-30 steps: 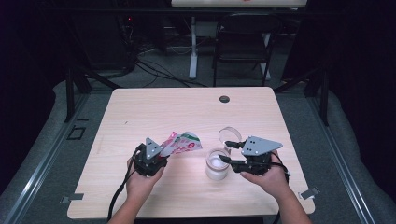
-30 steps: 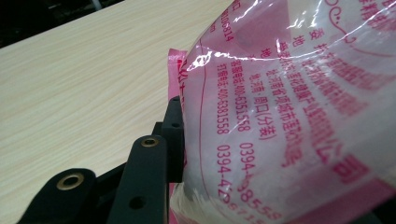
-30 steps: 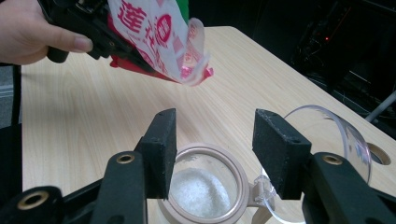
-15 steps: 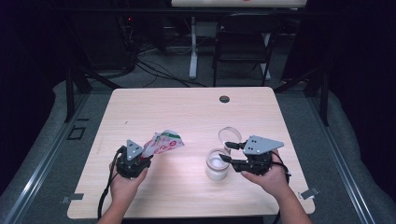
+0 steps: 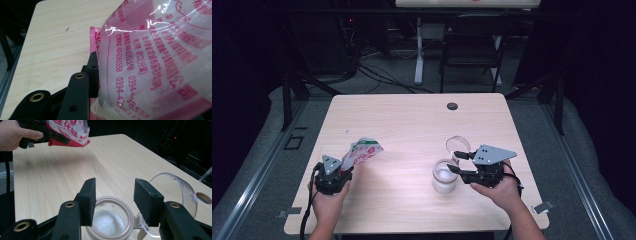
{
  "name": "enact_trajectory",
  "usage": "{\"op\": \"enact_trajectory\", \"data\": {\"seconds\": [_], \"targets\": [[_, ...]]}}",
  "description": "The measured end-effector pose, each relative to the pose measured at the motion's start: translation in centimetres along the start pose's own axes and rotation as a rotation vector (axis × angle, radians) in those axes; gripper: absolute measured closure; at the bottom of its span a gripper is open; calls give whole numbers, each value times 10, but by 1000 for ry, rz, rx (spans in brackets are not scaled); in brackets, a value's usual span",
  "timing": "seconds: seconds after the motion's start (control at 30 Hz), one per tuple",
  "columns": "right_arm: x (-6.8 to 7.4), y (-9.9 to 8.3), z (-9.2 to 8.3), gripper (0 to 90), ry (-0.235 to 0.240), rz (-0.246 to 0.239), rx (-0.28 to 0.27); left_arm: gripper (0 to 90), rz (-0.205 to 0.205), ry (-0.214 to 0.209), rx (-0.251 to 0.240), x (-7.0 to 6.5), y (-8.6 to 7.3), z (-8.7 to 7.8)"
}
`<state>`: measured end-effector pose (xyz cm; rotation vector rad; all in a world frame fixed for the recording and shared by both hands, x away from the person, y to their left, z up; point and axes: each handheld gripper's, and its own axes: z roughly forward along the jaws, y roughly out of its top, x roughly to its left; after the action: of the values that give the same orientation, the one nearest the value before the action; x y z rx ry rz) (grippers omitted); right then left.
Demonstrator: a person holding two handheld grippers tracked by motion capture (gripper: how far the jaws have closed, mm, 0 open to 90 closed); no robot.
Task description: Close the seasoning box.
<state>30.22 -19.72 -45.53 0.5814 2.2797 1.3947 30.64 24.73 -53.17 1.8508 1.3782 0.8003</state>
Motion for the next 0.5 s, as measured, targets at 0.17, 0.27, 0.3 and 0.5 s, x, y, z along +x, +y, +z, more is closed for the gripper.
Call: {"op": "enact_trajectory", "data": {"seconds": [0.17,0.27,0.3,0.5], "targets": [[-1,0,-1,524,-2,5,1,664,-39,38,17,13,-8,3],[-1,-1,0,524,-5,5,5,665,-64,51,26,18,-11,6],[-1,-1,0,524,-3,6,4,664,-75,53,27,20,-12,6],[-1,-2,1,522,-3,7,7,664,-93,76,37,26,-15,8]]}}
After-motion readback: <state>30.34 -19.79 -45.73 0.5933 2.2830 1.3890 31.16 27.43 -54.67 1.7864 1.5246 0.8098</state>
